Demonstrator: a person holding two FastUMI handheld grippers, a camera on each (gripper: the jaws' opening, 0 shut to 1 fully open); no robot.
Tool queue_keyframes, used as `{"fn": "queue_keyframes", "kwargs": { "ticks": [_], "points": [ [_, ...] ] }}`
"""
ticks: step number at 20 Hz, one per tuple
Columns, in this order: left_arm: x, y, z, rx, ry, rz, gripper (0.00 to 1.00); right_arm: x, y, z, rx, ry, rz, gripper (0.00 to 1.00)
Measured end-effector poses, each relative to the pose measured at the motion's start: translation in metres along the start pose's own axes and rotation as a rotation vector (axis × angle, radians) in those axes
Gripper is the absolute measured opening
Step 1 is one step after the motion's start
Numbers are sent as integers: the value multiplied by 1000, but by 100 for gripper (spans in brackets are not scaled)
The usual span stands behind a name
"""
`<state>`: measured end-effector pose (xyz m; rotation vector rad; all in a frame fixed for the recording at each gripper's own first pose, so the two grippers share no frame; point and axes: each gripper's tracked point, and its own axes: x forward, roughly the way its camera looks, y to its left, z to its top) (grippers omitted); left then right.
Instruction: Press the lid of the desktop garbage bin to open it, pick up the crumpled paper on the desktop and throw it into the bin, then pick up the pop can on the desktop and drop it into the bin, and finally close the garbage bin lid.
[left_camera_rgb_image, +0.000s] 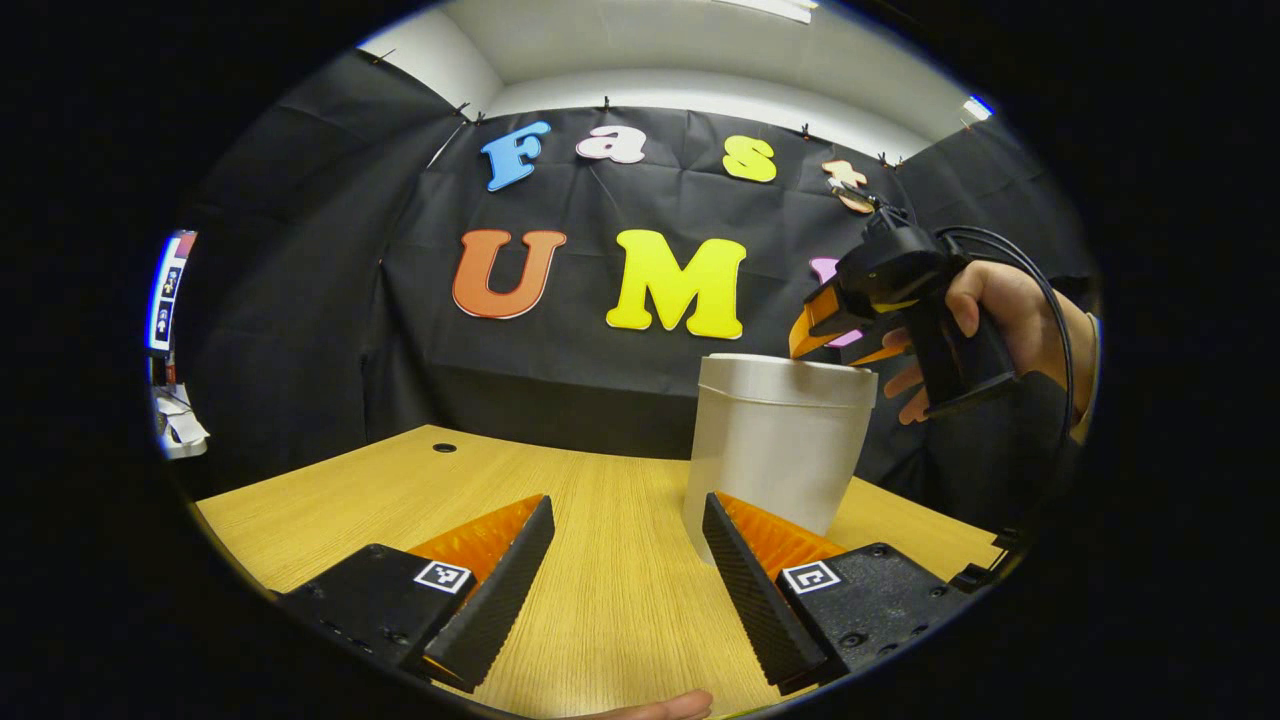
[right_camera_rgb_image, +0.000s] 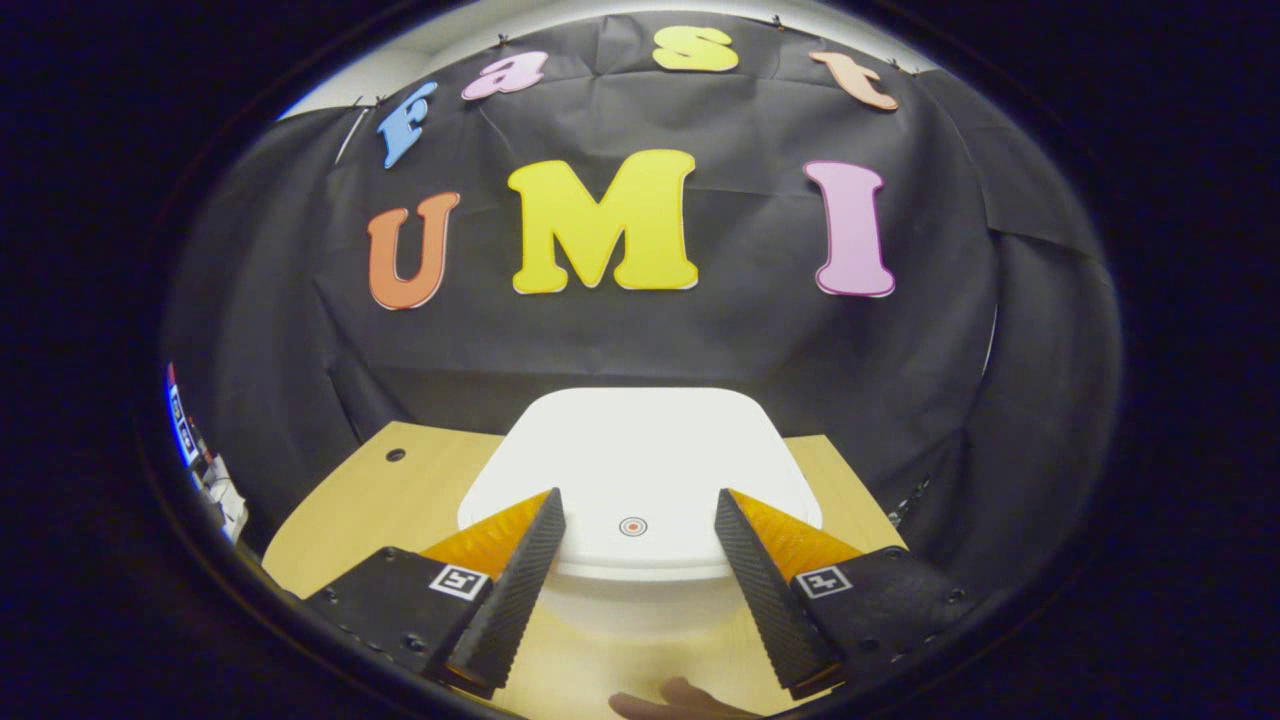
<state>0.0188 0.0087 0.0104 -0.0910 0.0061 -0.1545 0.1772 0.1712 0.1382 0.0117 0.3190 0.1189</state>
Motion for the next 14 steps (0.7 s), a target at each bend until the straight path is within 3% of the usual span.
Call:
{"fn": "queue_keyframes", "kwargs": {
  "ticks": [2, 6, 11, 14],
  "points": [
    [6, -1, -5, 8, -3, 27, 96, -1, -2, 3, 3, -103, 4, 96],
    [12, -13, -14, 2, -5, 53, 97, -10, -4, 3, -100, -301, 33, 95],
    [13, -21, -7, 23, -24, 94, 97, -38, -21, -7, -58, -382, 71, 94],
    [11, -25, -3, 32, -31, 106, 96, -67, -39, -11, -102, -439, 67, 95]
  ]
}}
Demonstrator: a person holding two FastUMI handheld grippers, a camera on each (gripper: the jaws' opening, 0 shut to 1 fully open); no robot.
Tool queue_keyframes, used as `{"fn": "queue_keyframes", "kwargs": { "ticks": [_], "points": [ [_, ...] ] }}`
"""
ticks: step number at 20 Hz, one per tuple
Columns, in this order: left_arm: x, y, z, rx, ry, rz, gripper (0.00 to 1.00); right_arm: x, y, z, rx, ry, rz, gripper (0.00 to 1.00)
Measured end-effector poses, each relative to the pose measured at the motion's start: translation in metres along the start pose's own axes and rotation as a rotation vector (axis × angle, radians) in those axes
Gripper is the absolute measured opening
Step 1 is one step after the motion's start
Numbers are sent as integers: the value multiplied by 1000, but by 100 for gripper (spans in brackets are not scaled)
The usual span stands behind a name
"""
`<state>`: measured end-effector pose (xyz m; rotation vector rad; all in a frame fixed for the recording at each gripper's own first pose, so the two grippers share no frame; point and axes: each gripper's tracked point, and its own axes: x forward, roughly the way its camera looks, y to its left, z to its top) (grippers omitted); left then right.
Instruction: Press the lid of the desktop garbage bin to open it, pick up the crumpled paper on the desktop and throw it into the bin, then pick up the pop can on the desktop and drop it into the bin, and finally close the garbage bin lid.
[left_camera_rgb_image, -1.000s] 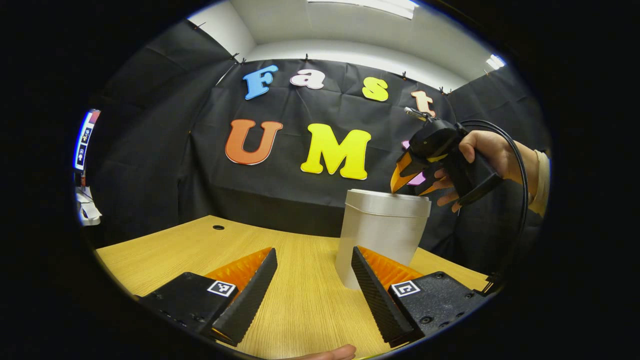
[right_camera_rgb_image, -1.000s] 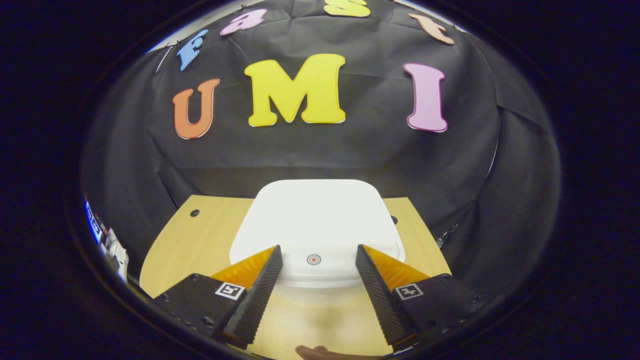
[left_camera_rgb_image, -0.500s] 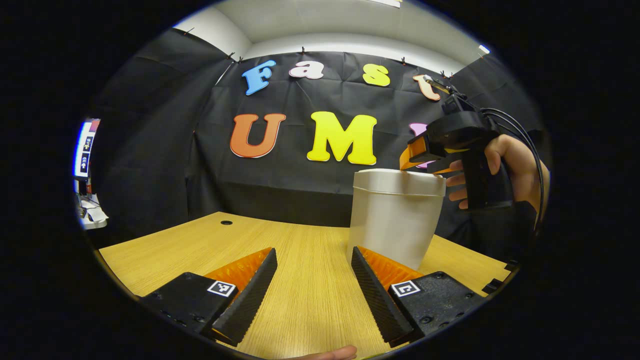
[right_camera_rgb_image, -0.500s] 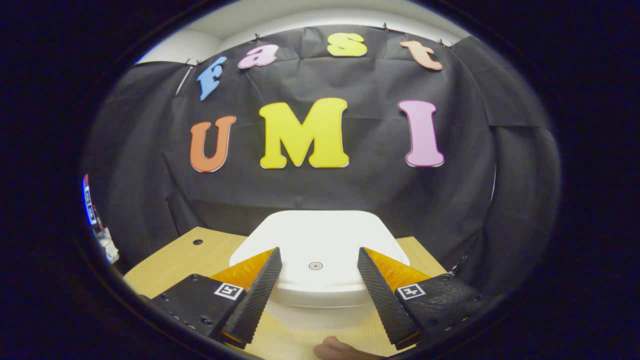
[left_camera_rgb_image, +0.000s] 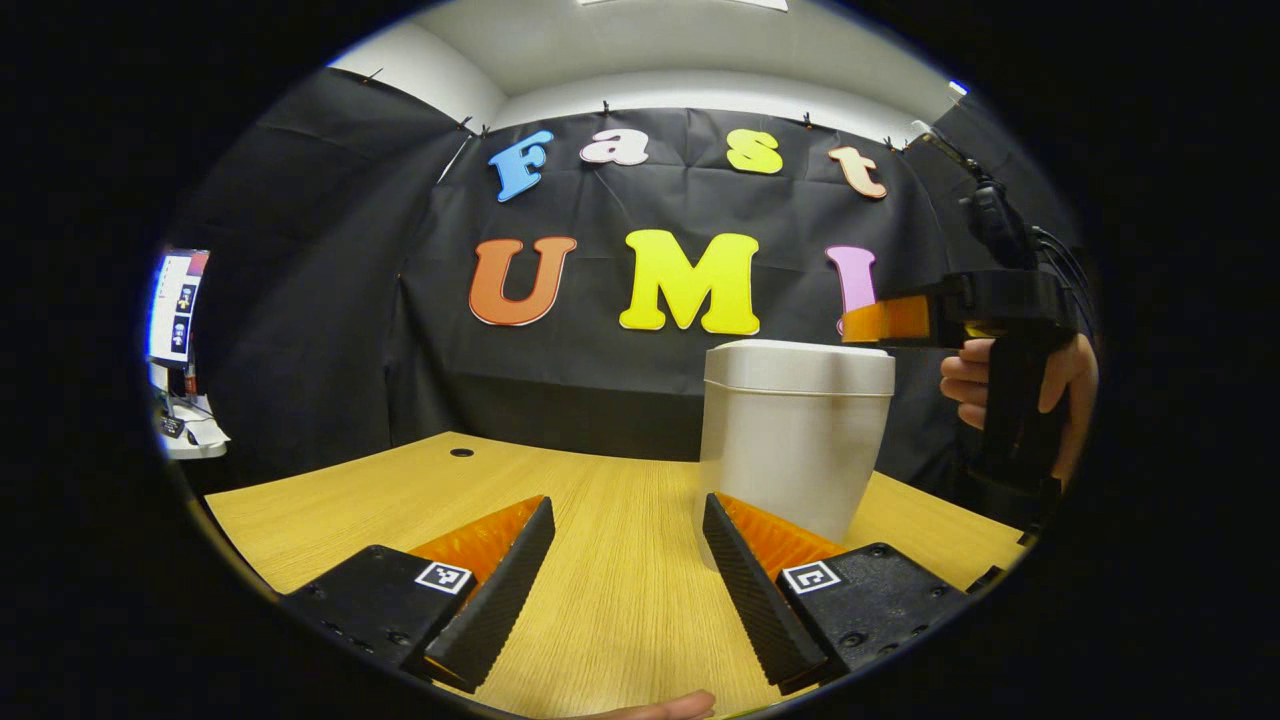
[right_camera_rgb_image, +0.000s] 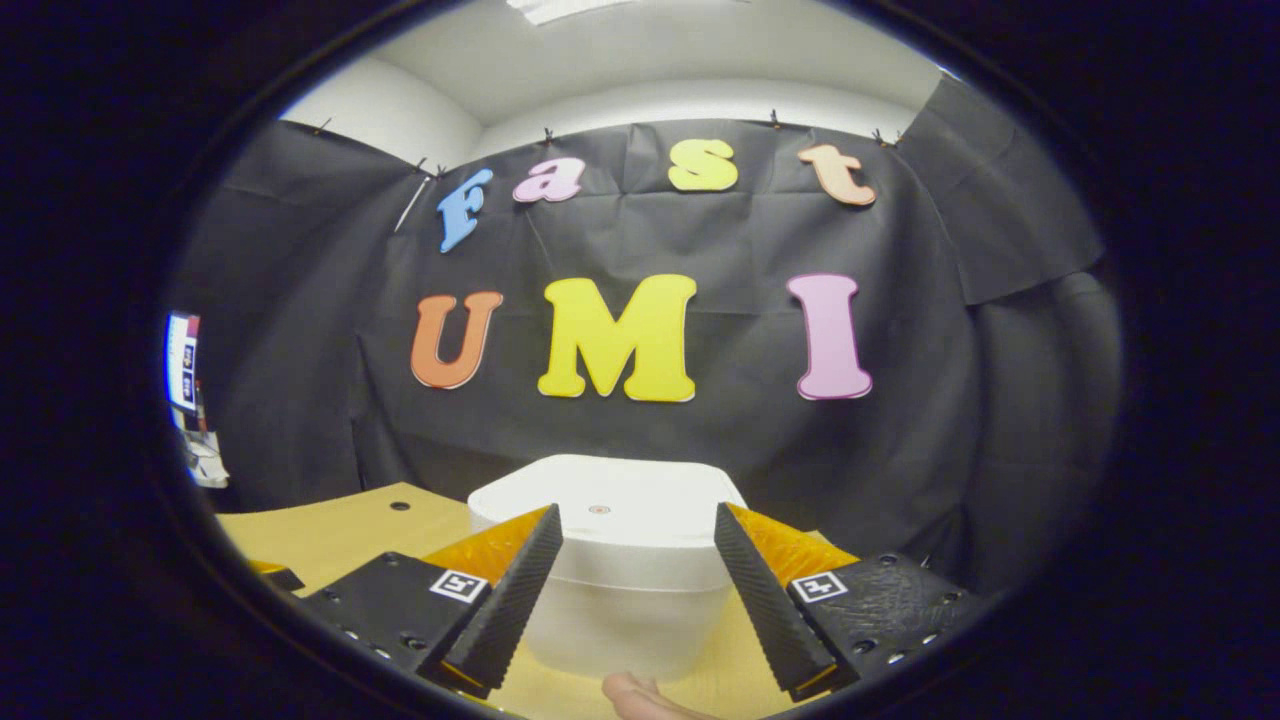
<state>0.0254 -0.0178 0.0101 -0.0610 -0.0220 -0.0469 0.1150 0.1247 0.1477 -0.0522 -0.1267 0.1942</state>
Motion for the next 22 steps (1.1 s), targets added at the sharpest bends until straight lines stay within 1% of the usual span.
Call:
{"fn": "queue_keyframes", "kwargs": {
  "ticks": [2, 4, 6, 7, 8, 11, 13, 14, 19, 20, 22],
  "points": [
    [-4, 1, 5, 6, -5, 13, 96, -24, -6, 5, -27, -36, 7, 94],
    [-7, -2, 11, -6, -21, 12, 97, -50, -10, 5, -32, -47, 19, 94],
    [-12, -6, 15, -25, -28, 7, 97, -75, -13, -3, -47, -37, 33, 96],
    [-14, -9, 17, -31, -32, 4, 97, -85, -15, -8, -66, -29, 33, 94],
    [-17, -11, 19, -32, -33, 3, 97, -96, -19, -13, -82, -20, 24, 94],
    [-29, -17, 25, 3, -48, 9, 96, -127, -26, -32, -102, 8, 9, 95],
    [-37, -19, 28, 16, -50, 19, 96, -143, -27, -45, -96, 33, 16, 95],
    [-41, -24, 28, 15, -47, 11, 96, -151, -29, -49, -91, 44, 18, 95],
    [-59, -25, 44, 13, -63, 18, 96, -175, -45, -53, -40, 45, -18, 95],
    [-60, -25, 44, 21, -61, 19, 96, -179, -45, -53, -20, 46, -15, 95],
    [-63, -23, 45, 41, -57, 31, 96, -186, -40, -59, 19, 59, 18, 95]
  ]
}}
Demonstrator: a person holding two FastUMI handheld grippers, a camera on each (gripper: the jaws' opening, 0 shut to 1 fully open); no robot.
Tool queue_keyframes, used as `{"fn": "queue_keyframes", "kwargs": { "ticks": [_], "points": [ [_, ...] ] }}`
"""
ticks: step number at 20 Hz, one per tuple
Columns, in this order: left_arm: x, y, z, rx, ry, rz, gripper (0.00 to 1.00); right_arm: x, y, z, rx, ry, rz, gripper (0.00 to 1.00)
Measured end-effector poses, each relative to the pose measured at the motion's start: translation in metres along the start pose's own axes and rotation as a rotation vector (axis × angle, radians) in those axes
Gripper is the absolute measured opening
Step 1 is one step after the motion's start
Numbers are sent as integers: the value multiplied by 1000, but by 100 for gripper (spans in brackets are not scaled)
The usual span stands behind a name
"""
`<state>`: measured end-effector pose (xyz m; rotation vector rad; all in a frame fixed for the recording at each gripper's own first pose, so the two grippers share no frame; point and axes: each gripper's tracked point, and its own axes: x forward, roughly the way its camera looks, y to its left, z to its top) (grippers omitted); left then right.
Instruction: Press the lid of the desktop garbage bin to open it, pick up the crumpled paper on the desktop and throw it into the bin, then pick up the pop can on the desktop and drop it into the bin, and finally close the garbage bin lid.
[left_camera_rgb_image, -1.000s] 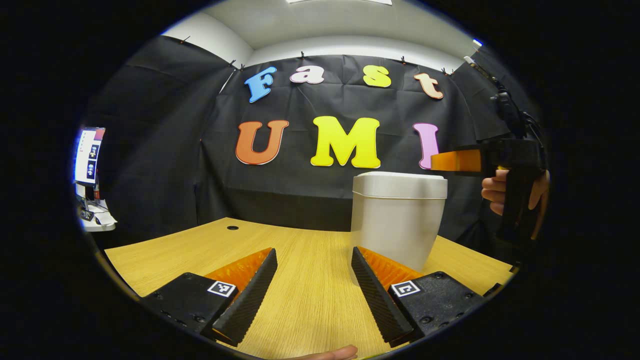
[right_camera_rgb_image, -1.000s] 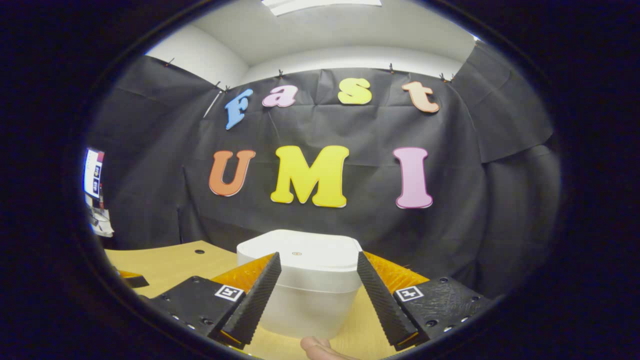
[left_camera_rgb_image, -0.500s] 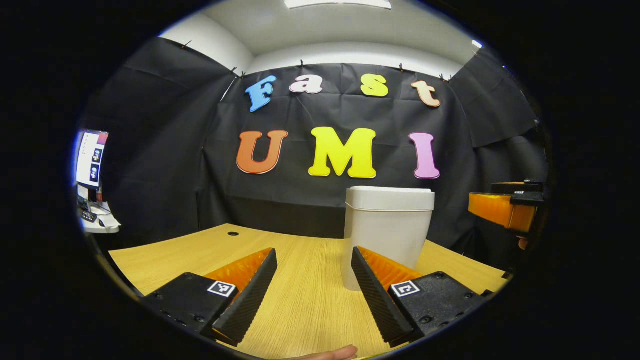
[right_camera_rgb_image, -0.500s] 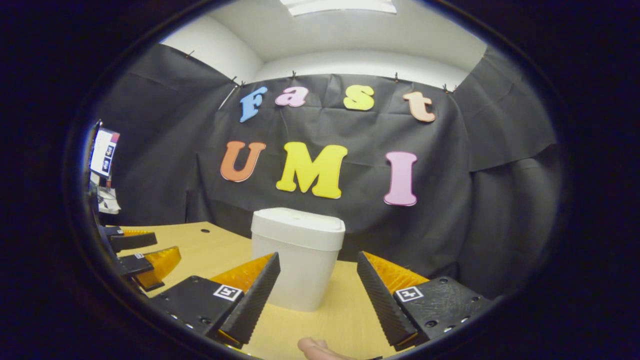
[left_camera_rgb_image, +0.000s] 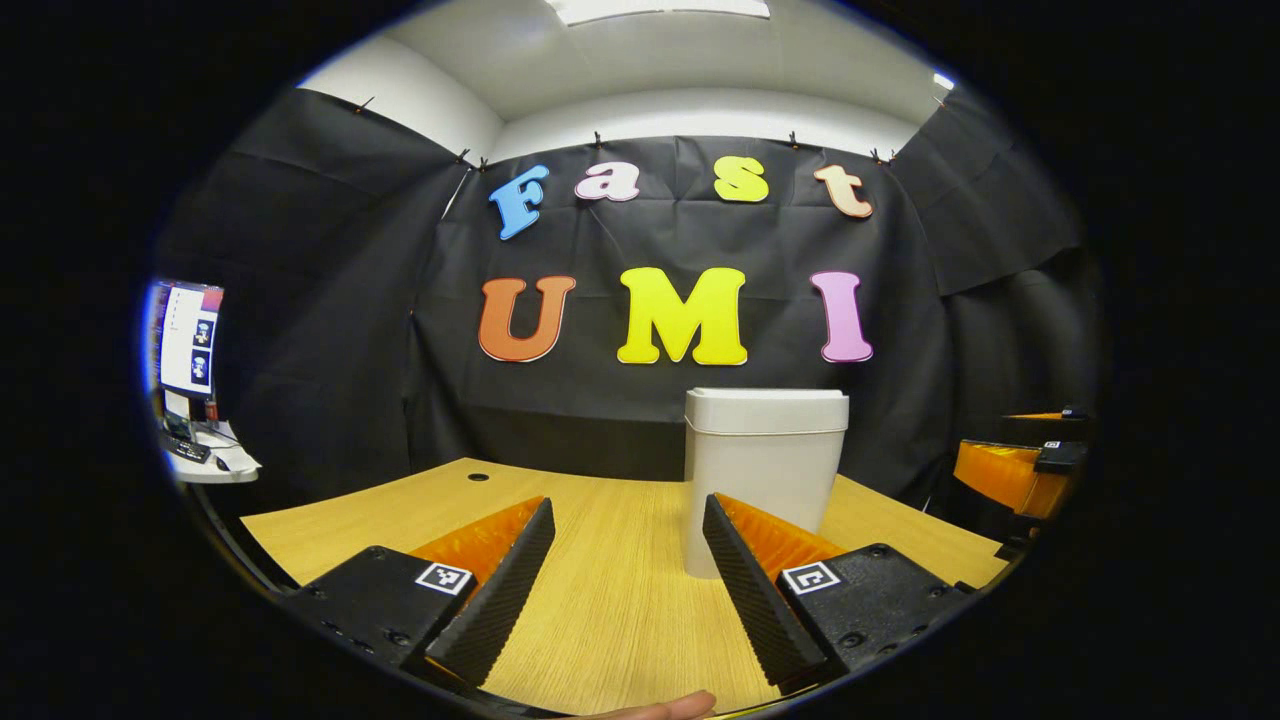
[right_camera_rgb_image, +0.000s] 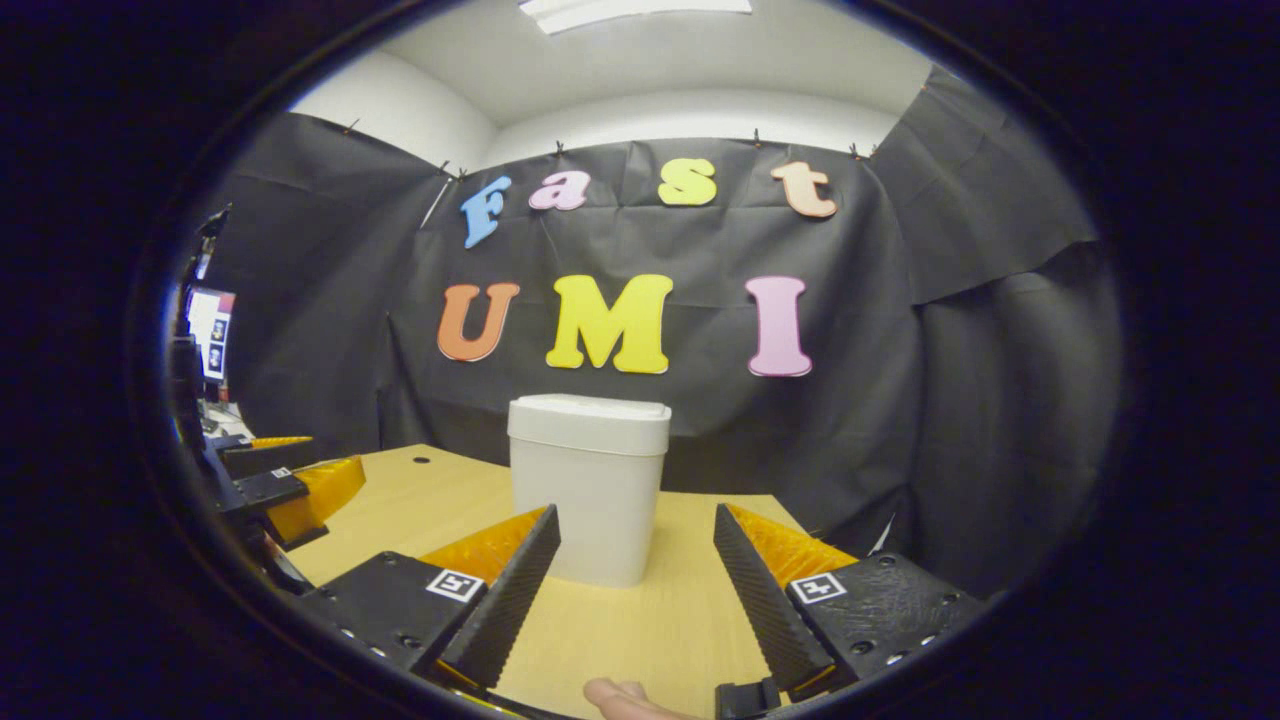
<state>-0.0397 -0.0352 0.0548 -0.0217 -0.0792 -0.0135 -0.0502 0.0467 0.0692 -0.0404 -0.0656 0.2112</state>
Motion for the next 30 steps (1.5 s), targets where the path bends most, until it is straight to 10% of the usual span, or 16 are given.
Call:
{"fn": "queue_keyframes", "kwargs": {
  "ticks": [30],
  "points": [
    [7, -37, -25, 78, 74, -27, 97, 3, -67, -19, 45, 26, -95, 95]
  ]
}}
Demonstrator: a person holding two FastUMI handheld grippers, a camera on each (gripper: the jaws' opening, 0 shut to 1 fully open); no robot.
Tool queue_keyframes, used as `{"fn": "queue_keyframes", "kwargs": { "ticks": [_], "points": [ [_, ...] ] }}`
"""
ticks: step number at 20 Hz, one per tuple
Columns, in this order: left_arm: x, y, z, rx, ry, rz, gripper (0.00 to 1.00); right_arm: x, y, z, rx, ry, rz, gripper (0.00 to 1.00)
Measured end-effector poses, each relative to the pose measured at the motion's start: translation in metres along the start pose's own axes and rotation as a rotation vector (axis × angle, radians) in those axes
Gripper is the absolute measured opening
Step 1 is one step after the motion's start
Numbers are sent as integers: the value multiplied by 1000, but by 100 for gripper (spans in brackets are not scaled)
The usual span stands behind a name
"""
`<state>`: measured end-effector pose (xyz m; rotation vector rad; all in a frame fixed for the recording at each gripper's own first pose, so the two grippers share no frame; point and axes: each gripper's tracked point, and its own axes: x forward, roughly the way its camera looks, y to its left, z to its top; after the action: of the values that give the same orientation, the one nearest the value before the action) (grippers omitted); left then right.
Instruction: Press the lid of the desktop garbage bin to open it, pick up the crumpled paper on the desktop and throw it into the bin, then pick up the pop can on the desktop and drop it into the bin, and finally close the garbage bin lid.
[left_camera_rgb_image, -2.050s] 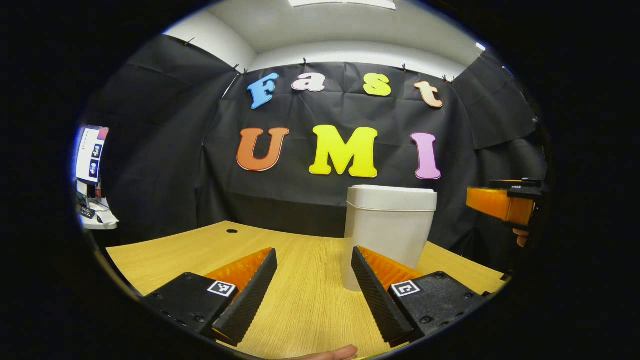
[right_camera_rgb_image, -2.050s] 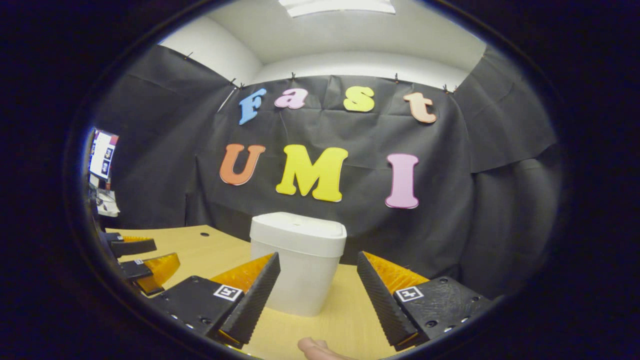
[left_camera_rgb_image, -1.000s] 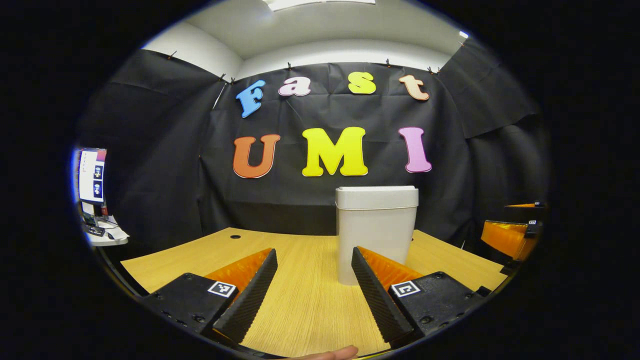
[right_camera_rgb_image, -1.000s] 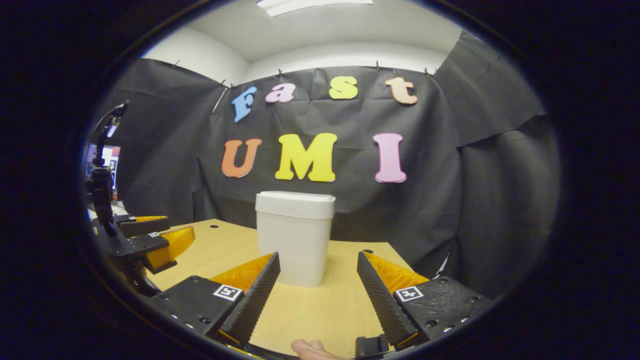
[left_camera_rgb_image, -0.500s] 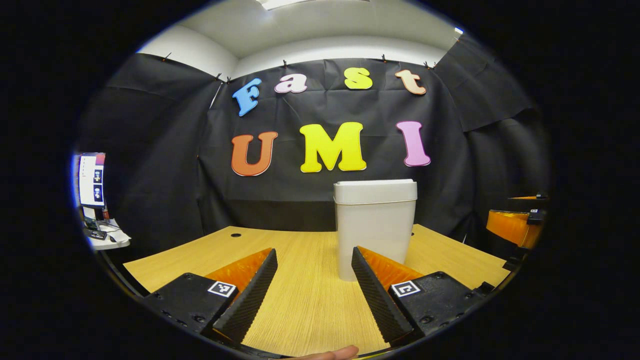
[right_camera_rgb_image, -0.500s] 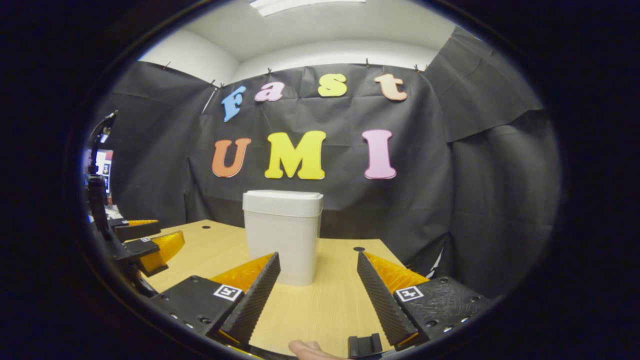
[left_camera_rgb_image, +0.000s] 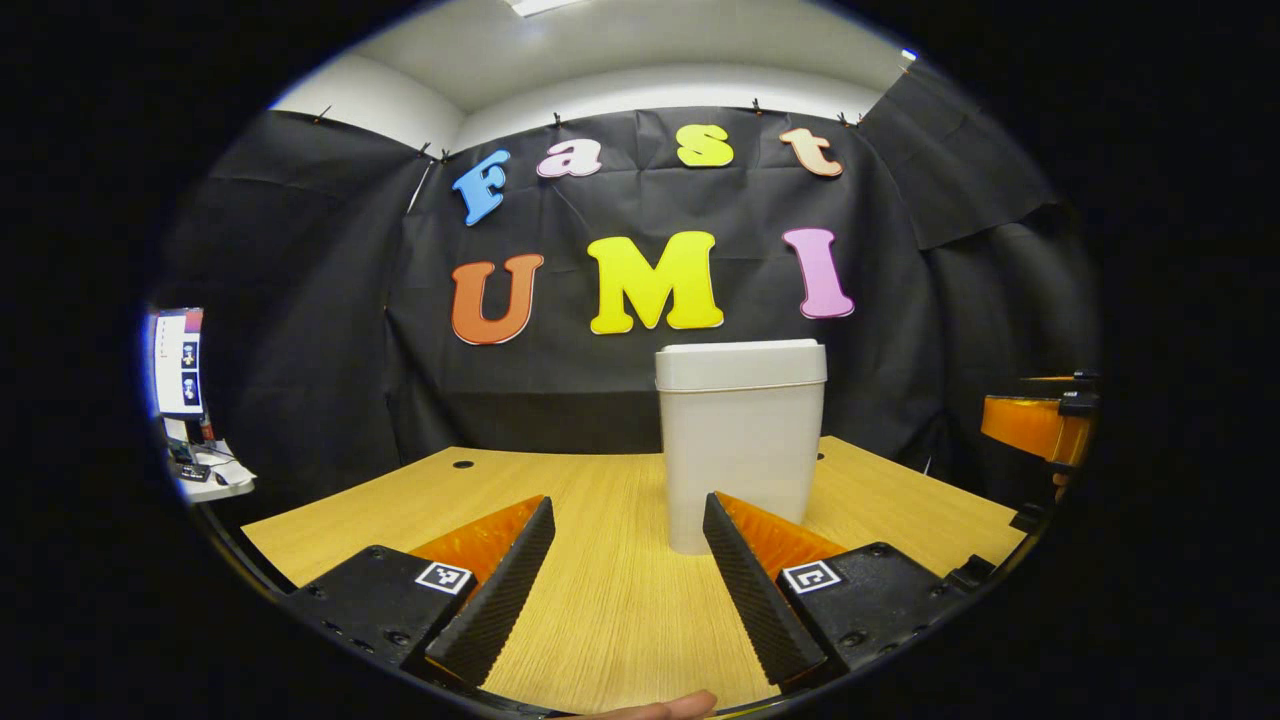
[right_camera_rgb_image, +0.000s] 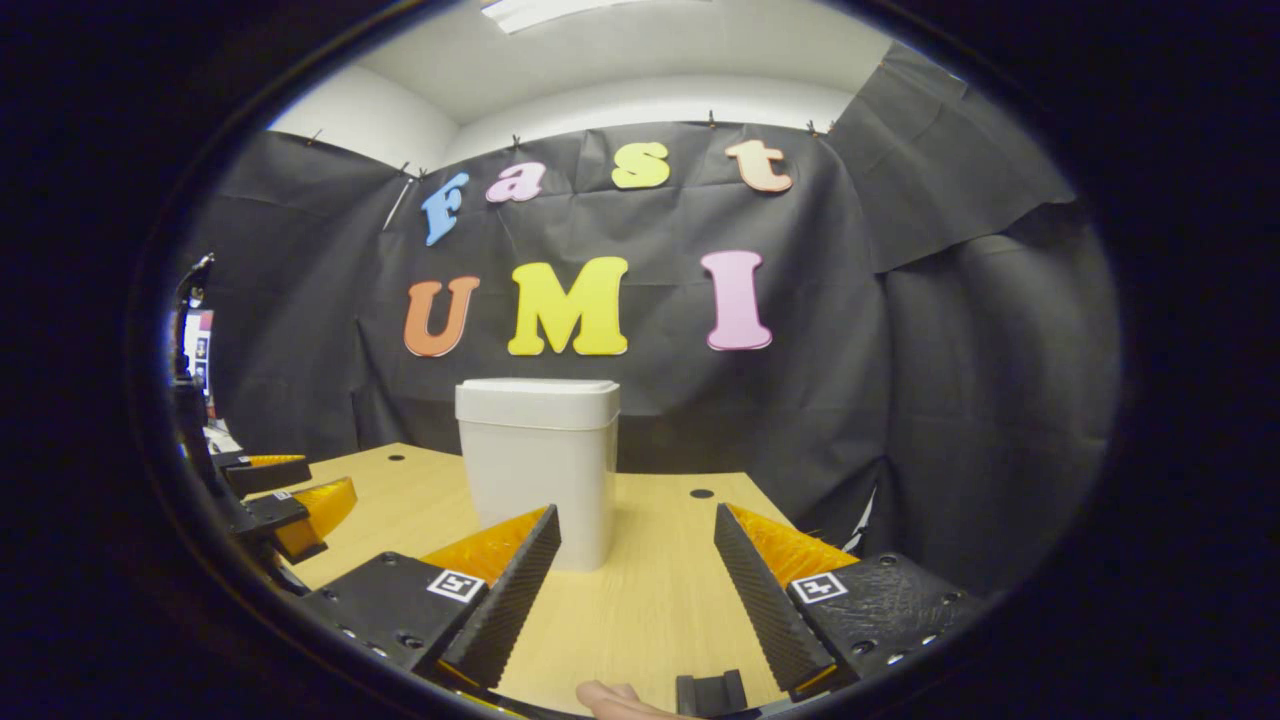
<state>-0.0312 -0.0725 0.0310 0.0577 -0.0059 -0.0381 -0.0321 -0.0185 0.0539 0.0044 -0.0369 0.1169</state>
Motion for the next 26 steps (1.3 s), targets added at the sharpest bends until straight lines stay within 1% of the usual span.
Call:
{"fn": "queue_keyframes", "kwargs": {
  "ticks": [3, 6, 7, 8, 9, 10, 11, 12, 15, 16, 17, 18, 19, 25, 26],
  "points": [
    [2, -12, -1, -5, 9, -25, 96, 0, -1, -1, 4, 6, -1, 95],
    [0, -10, 4, 21, -4, -16, 96, -1, 0, 2, 5, -2, 2, 95],
    [0, -10, 6, 24, -10, -14, 97, -2, 0, 2, 1, -3, 4, 97],
    [0, -10, 7, 23, -12, -14, 96, -2, 1, 1, -4, -2, 4, 95],
    [0, -11, 8, 18, -12, -16, 96, -3, 2, 1, -6, -3, 7, 97],
    [-1, -11, 7, 12, -11, -18, 96, -3, 4, 1, -7, -3, 11, 95],
    [-1, -10, 6, 8, -7, -16, 96, -3, 6, 1, -9, -3, 16, 97],
    [0, -9, 6, 4, -4, -14, 96, -3, 6, 1, -12, -3, 17, 95],
    [1, -8, 4, -6, 1, -11, 96, -3, 6, 2, -14, -3, 18, 95],
    [0, -8, 4, -6, 0, -11, 97, -3, 5, 1, -13, -3, 19, 97],
    [0, -9, 4, -3, 0, -13, 96, -4, 5, 2, -13, -4, 18, 95],
    [0, -9, 5, 0, -2, -14, 96, -3, 4, 1, -13, -5, 17, 95],
    [0, -10, 5, 3, -2, -14, 96, -3, 4, 2, -13, -3, 16, 97],
    [1, -12, 9, 13, 4, -9, 96, -3, 4, 0, -12, 2, 21, 97],
    [1, -13, 9, 13, 3, -12, 96, -2, 3, 1, -8, -2, 20, 95]
  ]
}}
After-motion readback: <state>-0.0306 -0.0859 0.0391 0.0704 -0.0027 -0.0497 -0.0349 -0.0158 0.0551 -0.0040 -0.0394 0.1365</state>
